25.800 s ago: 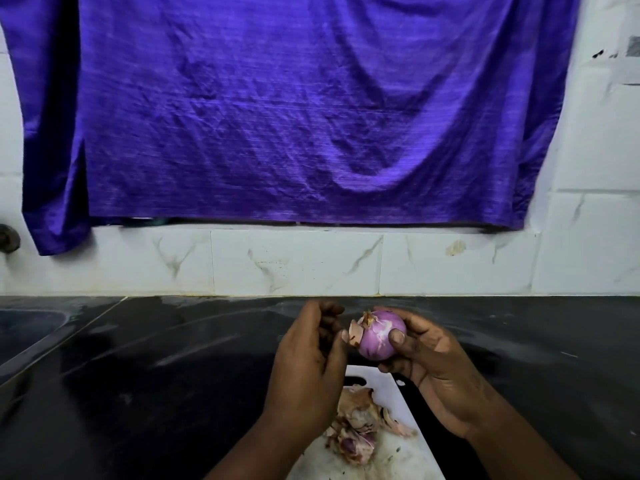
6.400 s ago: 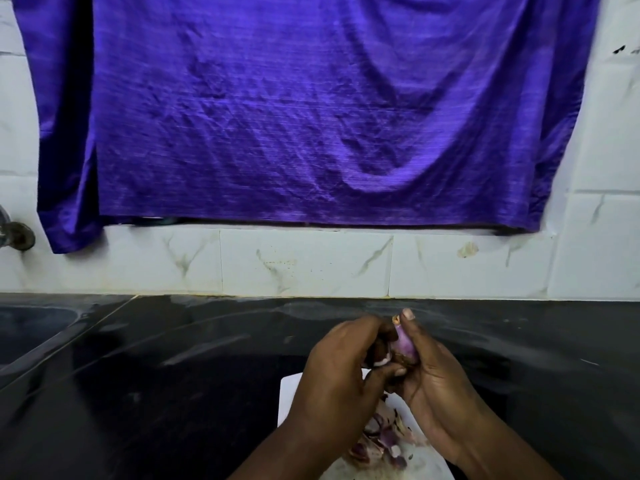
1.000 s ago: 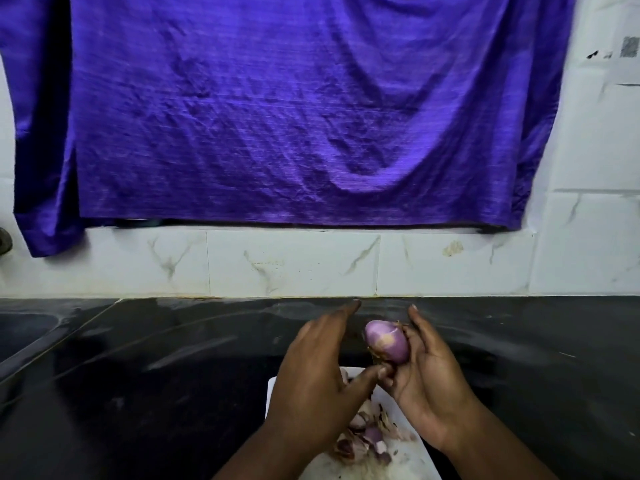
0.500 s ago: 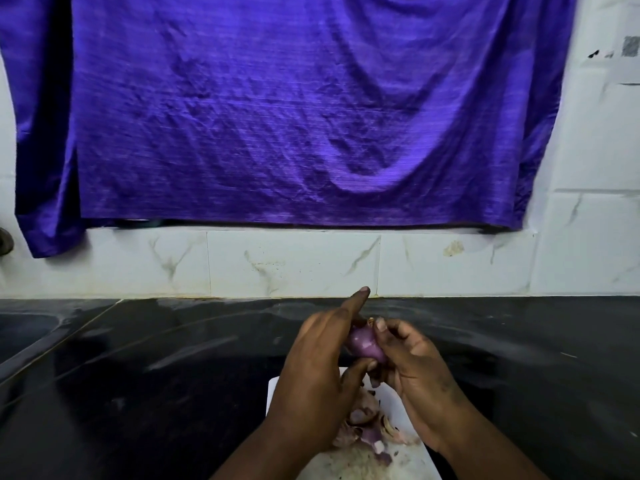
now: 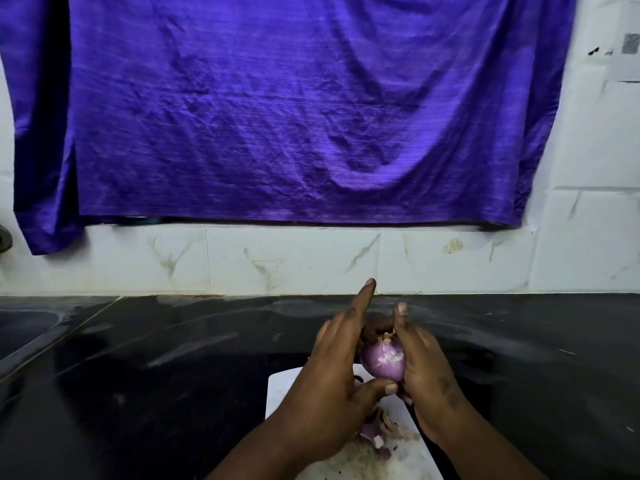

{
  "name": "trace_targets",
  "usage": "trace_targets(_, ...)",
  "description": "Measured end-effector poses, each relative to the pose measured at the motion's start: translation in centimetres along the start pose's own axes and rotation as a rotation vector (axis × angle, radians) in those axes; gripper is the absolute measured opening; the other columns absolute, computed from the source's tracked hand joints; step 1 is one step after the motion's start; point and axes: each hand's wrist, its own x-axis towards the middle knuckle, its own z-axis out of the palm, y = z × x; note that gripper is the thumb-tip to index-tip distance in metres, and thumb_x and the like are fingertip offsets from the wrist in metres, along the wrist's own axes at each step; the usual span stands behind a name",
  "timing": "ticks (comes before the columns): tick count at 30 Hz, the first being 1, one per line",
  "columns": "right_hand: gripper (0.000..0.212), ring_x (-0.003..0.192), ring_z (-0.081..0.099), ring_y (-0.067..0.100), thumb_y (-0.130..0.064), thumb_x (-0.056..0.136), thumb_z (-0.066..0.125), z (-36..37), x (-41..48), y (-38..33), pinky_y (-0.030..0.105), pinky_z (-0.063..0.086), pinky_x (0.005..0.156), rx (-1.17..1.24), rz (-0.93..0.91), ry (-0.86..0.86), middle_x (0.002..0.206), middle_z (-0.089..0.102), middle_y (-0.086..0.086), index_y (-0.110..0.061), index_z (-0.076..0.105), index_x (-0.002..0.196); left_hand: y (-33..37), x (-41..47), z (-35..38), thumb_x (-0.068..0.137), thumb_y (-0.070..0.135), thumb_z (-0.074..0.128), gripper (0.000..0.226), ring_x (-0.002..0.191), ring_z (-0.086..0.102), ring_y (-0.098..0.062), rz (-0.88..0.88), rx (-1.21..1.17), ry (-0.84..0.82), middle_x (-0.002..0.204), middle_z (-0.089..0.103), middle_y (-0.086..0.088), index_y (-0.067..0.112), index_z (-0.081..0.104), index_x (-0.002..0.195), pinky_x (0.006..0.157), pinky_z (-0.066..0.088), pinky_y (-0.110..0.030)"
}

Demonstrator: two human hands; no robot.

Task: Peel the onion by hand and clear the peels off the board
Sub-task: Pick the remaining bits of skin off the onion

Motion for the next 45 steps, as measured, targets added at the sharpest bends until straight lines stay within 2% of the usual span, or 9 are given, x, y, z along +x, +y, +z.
trace_targets(3, 0.056, 0.077, 0.079, 0.024, -0.058, 0.092, 0.048, 0.3, -0.1, -0.1, 0.024, 0.058, 0.057, -0.034, 0.005, 0.029, 0.088, 0.080, 0.014, -0.012, 0.081, 0.088, -0.2, 0.0, 0.1, 0.086, 0.021, 0.084, 0.117, 0.119, 0.050, -0.002, -0.008, 0.007, 0.001, 0.116, 0.046, 0.038, 0.060, -0.001, 0.158, 0.087, 0.045, -0.004)
trace_targets(12, 0.062, 0.071, 0.076, 0.025, -0.070, 0.078, 0.067, 0.5, -0.1, -0.4, 0.026, 0.057, 0.055, -0.086, -0.022, 0.018, 0.083, 0.078, 0.016, -0.010, 0.079, 0.087, 0.4, 0.1, -0.2, 0.088, 0.030, 0.081, 0.115, 0.124, 0.049, -0.002, 0.026, 0.047, 0.003, 0.126, 0.047, 0.035, 0.057, -0.006, 0.158, 0.100, 0.048, -0.021)
trace_targets(16, 0.039, 0.057, 0.066, 0.011, -0.057, 0.075, 0.072, 0.4, -0.4, -0.6, 0.019, 0.048, 0.047, -0.126, -0.014, -0.028, 0.069, 0.072, 0.003, -0.018, 0.077, 0.077, 0.6, 0.1, -0.3, 0.088, 0.030, 0.081, 0.115, 0.125, 0.051, -0.005, 0.035, 0.068, -0.014, 0.127, 0.045, 0.034, 0.057, -0.005, 0.158, 0.104, 0.048, -0.024)
trace_targets(19, 0.023, 0.066, 0.069, 0.019, -0.032, 0.091, 0.071, 0.3, -0.2, -0.5, 0.027, 0.052, 0.053, -0.152, 0.005, 0.001, 0.073, 0.073, 0.009, -0.014, 0.077, 0.077, 0.8, 0.2, -0.3, 0.087, 0.033, 0.081, 0.113, 0.120, 0.053, -0.007, 0.038, 0.071, -0.013, 0.121, 0.048, 0.031, 0.057, -0.003, 0.158, 0.101, 0.048, -0.024)
trace_targets(23, 0.032, 0.052, 0.064, 0.016, -0.011, 0.099, 0.058, 0.5, -0.4, -0.7, 0.023, 0.045, 0.041, -0.077, 0.066, 0.058, 0.068, 0.071, 0.008, -0.014, 0.076, 0.073, 1.1, 0.2, -0.3, 0.088, 0.037, 0.079, 0.108, 0.112, 0.054, -0.007, 0.063, 0.088, -0.004, 0.114, 0.050, 0.028, 0.055, 0.000, 0.160, 0.097, 0.049, -0.024)
trace_targets(28, 0.045, 0.031, 0.042, 0.009, -0.027, 0.102, 0.051, 0.7, -0.6, -0.8, 0.016, 0.028, 0.030, 0.241, 0.286, 0.087, 0.056, 0.063, 0.010, -0.013, 0.075, 0.067, 1.6, 0.7, -0.1, 0.093, 0.022, 0.075, 0.089, 0.092, 0.046, 0.014, 0.161, 0.193, 0.067, 0.097, 0.044, 0.044, 0.032, 0.022, 0.164, 0.084, 0.035, -0.002)
trace_targets(34, 0.044, 0.030, 0.034, 0.008, -0.045, 0.097, 0.060, 0.4, -0.4, -0.5, 0.018, 0.028, 0.030, 0.313, 0.375, 0.076, 0.074, 0.070, 0.018, -0.016, 0.080, 0.071, 1.5, 0.5, -0.9, 0.087, 0.025, 0.081, 0.111, 0.115, 0.048, -0.004, 0.065, 0.164, 0.085, 0.117, 0.046, 0.034, 0.058, 0.003, 0.159, 0.098, 0.040, -0.012)
trace_targets(40, 0.072, 0.034, 0.032, 0.007, -0.058, 0.089, 0.063, 0.0, -0.2, -0.2, 0.020, 0.029, 0.032, 0.313, 0.346, -0.066, 0.083, 0.060, 0.024, 0.010, 0.069, 0.108, 1.4, 0.4, -0.8, 0.085, 0.017, 0.085, 0.106, 0.103, 0.057, -0.002, 0.071, 0.179, 0.190, 0.108, 0.062, 0.019, 0.056, 0.018, 0.158, 0.090, 0.043, -0.008)
trace_targets(45, 0.049, 0.034, 0.032, 0.005, -0.048, 0.089, 0.064, -0.1, -0.1, -0.2, 0.018, 0.029, 0.030, 0.331, 0.336, -0.058, 0.065, 0.065, 0.012, 0.000, 0.069, 0.097, 0.9, 0.5, -0.7, 0.085, 0.008, 0.082, 0.100, 0.095, 0.068, -0.012, 0.050, 0.051, 0.147, 0.097, 0.066, 0.017, 0.053, 0.029, 0.157, 0.086, 0.051, -0.013)
